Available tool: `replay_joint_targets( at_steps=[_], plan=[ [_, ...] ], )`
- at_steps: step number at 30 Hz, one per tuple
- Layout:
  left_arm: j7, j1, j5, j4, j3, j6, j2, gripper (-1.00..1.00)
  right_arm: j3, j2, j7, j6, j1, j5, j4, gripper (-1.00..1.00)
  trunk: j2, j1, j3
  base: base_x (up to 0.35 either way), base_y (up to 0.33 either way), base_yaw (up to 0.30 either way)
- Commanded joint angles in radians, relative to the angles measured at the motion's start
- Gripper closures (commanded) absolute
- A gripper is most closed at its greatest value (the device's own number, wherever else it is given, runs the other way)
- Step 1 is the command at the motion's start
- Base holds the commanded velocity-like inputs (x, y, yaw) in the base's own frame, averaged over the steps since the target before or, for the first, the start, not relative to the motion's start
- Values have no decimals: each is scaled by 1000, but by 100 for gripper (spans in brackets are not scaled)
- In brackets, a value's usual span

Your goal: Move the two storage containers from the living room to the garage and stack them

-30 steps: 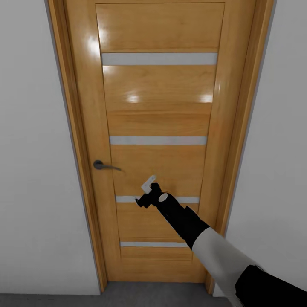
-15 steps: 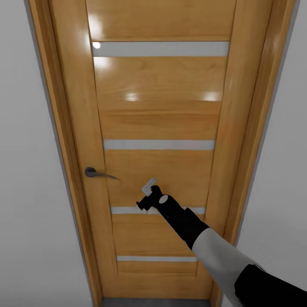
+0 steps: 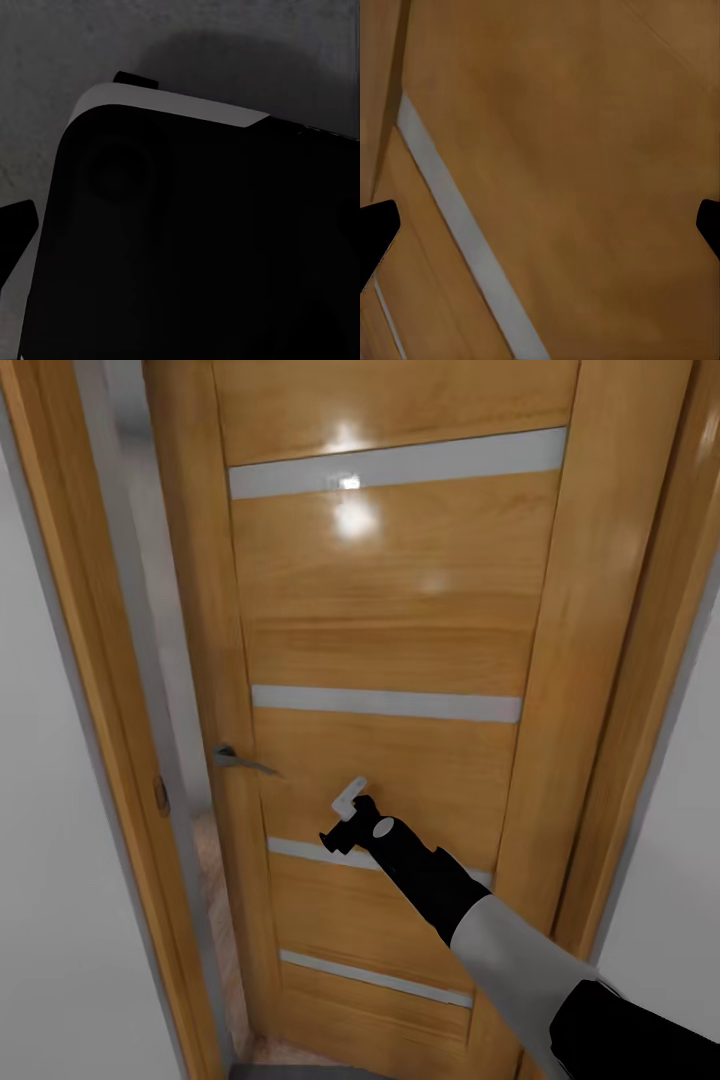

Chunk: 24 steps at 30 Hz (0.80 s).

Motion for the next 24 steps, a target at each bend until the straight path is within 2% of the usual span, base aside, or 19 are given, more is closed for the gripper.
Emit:
replay_joint_targets(
  at_steps=[1, 11, 19, 20, 24],
  plan=[
    [1, 0, 1, -1, 7, -2, 0, -100, 0, 0, 3, 4, -1, 16, -2, -100, 0, 1, -1, 307, 0, 0],
    [1, 0, 1, -1, 7, -2, 0, -100, 1, 0, -9, 13, 1, 15, -2, -100, 0, 1, -1, 305, 0, 0],
    [1, 0, 1, -1, 8, -2, 0, -100, 10, 0, -52, 16, -2, 19, 60, -100, 0, 1, -1, 289, 0, 0],
    [1, 0, 1, -1, 9, -2, 0, -100, 10, 0, -78, 12, -28, 14, 133, -100, 0, 1, -1, 258, 0, 0],
    [1, 0, 1, -1, 8, -2, 0, -100, 10, 0, -96, 8, -63, 3, 171, -100, 0, 1, -1, 250, 0, 0]
  ],
)
